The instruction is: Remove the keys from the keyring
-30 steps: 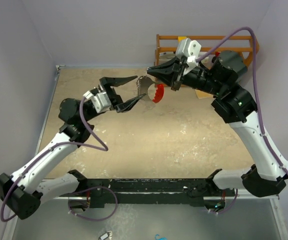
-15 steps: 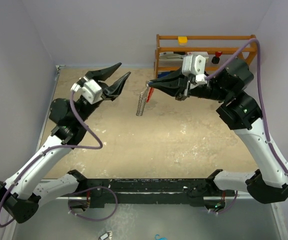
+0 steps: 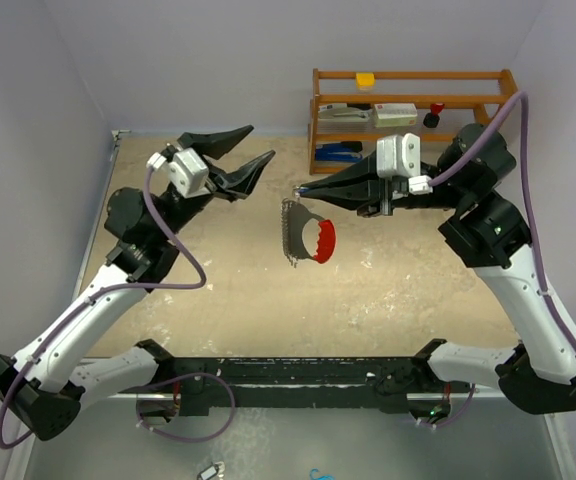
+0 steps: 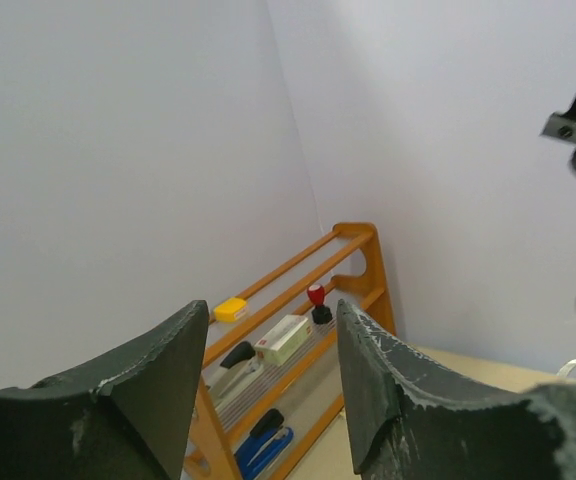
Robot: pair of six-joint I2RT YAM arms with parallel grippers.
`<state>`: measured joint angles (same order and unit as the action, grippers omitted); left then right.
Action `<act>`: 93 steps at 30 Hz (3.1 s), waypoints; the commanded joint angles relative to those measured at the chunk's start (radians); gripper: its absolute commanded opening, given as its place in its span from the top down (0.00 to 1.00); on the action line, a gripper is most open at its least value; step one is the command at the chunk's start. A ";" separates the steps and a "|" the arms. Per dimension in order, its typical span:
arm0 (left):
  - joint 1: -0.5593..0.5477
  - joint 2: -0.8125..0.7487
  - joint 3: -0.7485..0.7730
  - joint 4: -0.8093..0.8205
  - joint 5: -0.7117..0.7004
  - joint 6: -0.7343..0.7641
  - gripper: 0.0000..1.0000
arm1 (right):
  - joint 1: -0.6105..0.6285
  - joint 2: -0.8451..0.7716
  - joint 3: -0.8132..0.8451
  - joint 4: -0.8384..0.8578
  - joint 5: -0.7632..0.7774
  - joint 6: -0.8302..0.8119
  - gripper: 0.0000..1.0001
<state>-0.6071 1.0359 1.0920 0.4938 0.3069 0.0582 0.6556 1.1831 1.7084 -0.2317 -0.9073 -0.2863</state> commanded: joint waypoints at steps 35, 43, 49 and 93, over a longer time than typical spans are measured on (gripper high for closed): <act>0.038 -0.007 -0.131 0.506 0.399 -0.465 0.44 | 0.003 -0.045 -0.066 0.129 -0.038 0.013 1.00; 0.038 0.032 -0.121 0.561 0.403 -0.521 0.46 | 0.004 -0.041 -0.065 0.143 -0.036 0.022 1.00; 0.038 0.069 -0.113 0.600 0.404 -0.554 0.49 | 0.004 -0.040 -0.067 0.150 -0.037 0.025 1.00; 0.036 0.209 -0.072 0.882 0.445 -0.807 0.61 | 0.004 -0.031 -0.085 0.198 -0.018 0.040 1.00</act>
<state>-0.5758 1.2423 0.9802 1.3228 0.7528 -0.7227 0.6556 1.1584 1.6150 -0.1062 -0.9333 -0.2607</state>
